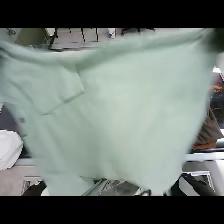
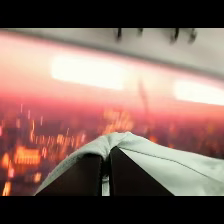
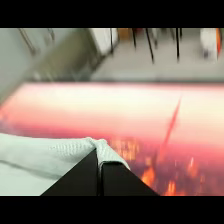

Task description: Fold the shirts.

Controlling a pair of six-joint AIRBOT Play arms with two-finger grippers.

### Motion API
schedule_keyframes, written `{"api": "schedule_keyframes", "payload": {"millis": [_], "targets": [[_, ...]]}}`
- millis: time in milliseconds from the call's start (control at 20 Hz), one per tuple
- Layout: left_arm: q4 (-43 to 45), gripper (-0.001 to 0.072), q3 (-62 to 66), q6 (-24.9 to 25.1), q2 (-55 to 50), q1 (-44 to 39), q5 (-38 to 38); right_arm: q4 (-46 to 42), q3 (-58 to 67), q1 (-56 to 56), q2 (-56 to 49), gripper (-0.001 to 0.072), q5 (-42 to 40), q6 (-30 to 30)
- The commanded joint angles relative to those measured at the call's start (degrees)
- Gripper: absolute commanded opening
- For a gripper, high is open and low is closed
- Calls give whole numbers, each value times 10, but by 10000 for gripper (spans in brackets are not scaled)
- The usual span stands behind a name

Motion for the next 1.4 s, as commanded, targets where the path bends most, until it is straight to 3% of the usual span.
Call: {"api": "schedule_keyframes", "payload": {"millis": [0, 200, 400, 600, 700, 800, 1000, 1150, 1350], "targets": [[60, 18, -144, 20, -115, -39, -68, -49, -169, 93, -96, 17, 146, -2], [75, 18, -130, 20, -320, -26, -125, -6, -160, 93, -289, 17, 230, -10], [76, 18, 45, 9, -488, -33, -96, 10, -17, 73, -424, 17, 209, -4], [78, 17, 255, -38, -585, -50, -45, 1, 136, 55, -506, 17, 167, 63], [78, 17, 298, -48, -596, -52, -12, -16, 169, 48, -519, 17, 126, 68], [112, 17, 256, -61, -564, -54, -4, -52, 174, 41, -511, 17, 82, 68], [186, 18, 163, -77, -490, -54, 49, -229, 174, 47, -498, 17, -1, 135], [213, 17, 96, -87, -458, -57, 56, -322, 156, 70, -499, 17, -10, 170], [212, 18, 32, -93, -456, -59, 15, -361, 149, 97, -513, 17, -10, 173]]}}
